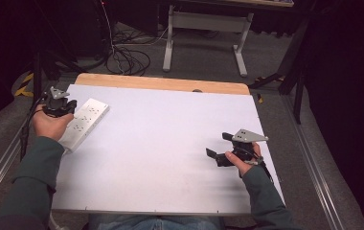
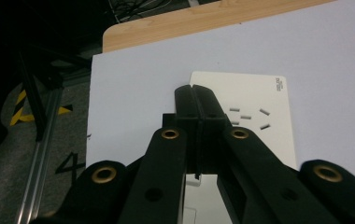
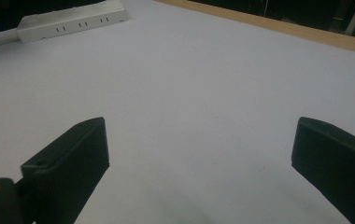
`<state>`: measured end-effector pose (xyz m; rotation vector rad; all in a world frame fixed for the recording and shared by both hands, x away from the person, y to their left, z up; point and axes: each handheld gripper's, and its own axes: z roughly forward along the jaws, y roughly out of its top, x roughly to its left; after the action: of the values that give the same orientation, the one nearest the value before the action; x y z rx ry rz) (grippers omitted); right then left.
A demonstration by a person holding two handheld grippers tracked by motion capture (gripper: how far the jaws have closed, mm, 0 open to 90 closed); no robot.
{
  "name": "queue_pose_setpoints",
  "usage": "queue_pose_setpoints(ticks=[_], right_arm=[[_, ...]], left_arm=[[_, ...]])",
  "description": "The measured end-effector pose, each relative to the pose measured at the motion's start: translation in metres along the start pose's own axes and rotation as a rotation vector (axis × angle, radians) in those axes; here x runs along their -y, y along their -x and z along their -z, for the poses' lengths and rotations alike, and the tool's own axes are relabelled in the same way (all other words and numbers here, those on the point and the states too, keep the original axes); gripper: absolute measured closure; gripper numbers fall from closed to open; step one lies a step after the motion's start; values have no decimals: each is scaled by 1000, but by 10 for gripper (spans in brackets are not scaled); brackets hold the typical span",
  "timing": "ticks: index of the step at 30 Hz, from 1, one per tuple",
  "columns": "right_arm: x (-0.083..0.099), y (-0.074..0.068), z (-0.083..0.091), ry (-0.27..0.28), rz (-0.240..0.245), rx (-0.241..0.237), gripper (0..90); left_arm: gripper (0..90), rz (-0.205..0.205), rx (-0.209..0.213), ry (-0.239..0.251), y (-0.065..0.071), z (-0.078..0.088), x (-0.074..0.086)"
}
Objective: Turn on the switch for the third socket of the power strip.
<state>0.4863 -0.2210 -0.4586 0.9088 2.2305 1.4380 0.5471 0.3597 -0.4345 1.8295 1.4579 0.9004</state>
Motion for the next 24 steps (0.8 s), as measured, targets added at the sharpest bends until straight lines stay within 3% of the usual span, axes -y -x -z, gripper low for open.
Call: queue_pose_setpoints(ticks=[7,14,24], right_arm=[[0,2,-2,0,-4,-5,45],[0,3,-3,-8,-5,-2,46],[0,4,-4,-18,-3,4,46]], left_arm=[[900,9,-1,21,5,13,6],[900,-41,55,41,25,31,13],[900,-18,131,83,37,56,27]])
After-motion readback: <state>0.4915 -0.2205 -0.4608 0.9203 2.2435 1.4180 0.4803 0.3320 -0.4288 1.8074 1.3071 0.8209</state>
